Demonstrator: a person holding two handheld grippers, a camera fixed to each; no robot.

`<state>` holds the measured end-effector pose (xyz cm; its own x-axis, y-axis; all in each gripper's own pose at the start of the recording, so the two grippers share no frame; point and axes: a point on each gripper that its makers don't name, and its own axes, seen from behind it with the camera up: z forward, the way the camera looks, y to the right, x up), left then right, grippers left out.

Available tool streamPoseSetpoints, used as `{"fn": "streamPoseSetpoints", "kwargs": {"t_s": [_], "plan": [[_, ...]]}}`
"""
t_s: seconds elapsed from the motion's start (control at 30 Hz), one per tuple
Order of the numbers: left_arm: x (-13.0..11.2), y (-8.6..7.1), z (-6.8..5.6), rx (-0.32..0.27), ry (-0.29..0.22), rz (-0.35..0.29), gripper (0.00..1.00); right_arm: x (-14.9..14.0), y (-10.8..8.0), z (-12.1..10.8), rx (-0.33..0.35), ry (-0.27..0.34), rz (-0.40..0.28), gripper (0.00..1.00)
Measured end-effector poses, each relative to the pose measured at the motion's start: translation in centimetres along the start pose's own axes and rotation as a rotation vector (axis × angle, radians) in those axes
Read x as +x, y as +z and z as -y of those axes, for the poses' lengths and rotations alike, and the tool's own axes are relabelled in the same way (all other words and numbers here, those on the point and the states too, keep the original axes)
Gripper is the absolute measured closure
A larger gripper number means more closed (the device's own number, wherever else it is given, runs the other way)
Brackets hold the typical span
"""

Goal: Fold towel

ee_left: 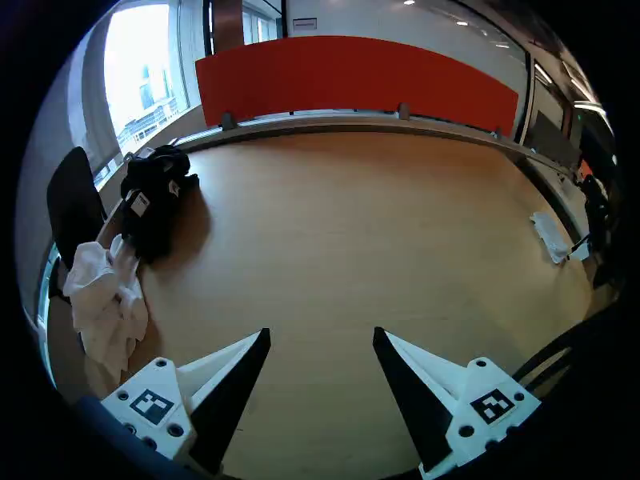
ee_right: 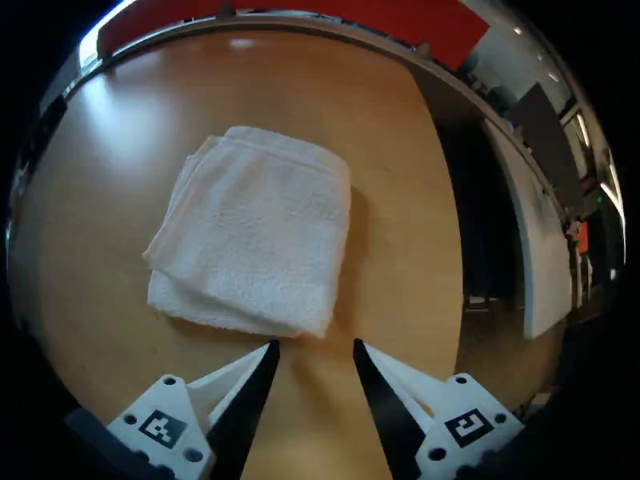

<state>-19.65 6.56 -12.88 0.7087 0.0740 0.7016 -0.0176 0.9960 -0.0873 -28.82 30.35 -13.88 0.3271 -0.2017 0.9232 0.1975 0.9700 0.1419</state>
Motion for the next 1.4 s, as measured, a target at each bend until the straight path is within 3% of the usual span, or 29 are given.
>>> {"fn": "streamPoseSetpoints", "kwargs": {"t_s": [0.03,0.1,0.4,1.03,1.23,1.4], "plan": [[0.0,0.0,0.0,-0.001,0.0,0.0,0.05,0.2,-0.2,0.2,0.005,0.003,-0.01,0.09],[0.0,0.0,0.0,-0.002,-0.001,-0.001,0.05,0.6,-0.6,0.7,0.014,0.008,-0.032,0.04],[0.0,0.0,0.1,-0.008,0.002,-0.004,0.05,2.5,-1.6,3.1,0.052,0.02,-0.097,0.04],[-0.8,-0.6,0.9,0.0,-0.018,-0.007,0.05,6.1,-1.8,9.5,0.145,-0.028,-0.165,0.05],[-0.9,-0.8,1.2,0.004,-0.021,-0.007,0.05,6.7,-1.5,11.2,0.174,-0.043,-0.17,0.12],[-1.0,-0.9,1.4,0.007,-0.026,-0.007,0.05,6.6,-1.1,11.8,0.183,-0.059,-0.157,0.31]]}}
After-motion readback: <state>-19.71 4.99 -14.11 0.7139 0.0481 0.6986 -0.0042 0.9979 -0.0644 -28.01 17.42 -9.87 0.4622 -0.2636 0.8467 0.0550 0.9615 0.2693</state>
